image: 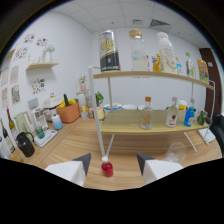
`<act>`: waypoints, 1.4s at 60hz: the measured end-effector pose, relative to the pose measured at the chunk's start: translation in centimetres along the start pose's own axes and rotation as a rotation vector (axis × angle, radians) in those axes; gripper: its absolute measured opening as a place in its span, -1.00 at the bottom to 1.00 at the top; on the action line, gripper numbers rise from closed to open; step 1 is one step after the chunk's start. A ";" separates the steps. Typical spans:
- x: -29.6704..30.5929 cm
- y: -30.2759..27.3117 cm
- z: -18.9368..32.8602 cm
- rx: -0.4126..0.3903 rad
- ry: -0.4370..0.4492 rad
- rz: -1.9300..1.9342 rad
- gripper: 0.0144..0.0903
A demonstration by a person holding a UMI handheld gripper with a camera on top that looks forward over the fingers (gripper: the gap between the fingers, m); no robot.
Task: Make me a cup of Vodka Sunrise.
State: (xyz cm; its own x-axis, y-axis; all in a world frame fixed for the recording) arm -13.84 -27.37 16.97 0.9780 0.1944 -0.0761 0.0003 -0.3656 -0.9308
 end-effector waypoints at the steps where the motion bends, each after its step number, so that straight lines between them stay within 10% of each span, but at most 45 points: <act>1: 0.5 -0.3 -0.6 0.006 0.008 -0.001 0.89; 30: 17.1 3.3 -8.9 -0.077 0.192 0.004 0.86; 63: 31.2 -20.4 -8.3 0.170 0.267 0.051 0.87; 84: 36.2 -25.3 -0.7 0.190 0.256 0.049 0.77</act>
State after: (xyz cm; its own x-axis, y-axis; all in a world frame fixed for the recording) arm 21.70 -11.68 38.01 0.9966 -0.0637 -0.0525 -0.0637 -0.1881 -0.9801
